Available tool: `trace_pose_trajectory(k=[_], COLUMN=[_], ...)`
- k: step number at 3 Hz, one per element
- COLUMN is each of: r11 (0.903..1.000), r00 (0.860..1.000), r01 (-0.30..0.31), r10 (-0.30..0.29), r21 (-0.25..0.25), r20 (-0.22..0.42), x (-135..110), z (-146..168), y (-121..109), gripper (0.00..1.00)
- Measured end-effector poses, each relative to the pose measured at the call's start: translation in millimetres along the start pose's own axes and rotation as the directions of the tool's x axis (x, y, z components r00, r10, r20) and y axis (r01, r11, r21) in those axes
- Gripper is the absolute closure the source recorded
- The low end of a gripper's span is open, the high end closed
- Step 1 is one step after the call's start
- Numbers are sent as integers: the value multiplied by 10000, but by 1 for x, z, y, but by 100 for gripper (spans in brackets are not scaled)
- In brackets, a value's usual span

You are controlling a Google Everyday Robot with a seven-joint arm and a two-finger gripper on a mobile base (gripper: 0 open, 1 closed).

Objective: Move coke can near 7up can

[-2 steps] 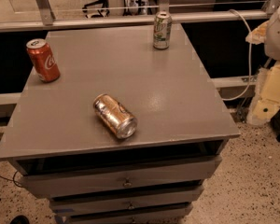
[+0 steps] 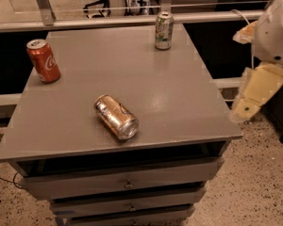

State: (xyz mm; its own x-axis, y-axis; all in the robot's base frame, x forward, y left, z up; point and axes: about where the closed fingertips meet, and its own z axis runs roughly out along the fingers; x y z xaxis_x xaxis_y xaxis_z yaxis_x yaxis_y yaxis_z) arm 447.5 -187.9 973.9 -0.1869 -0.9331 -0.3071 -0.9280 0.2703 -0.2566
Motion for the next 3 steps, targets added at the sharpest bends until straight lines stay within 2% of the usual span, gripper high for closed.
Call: trace_pose_trajectory(k=[1,2,3], r11=[9988,9956,9960], r00=[9726,8892,8713], r01=[445,888,764], r10=[-474,-931,-893], r21=[181,306,463], r20=[2278,4479,4826], x=[-79,-161,-173], z=[24,44,43], y=[-7,-24,-29], gripper=[0,0,0])
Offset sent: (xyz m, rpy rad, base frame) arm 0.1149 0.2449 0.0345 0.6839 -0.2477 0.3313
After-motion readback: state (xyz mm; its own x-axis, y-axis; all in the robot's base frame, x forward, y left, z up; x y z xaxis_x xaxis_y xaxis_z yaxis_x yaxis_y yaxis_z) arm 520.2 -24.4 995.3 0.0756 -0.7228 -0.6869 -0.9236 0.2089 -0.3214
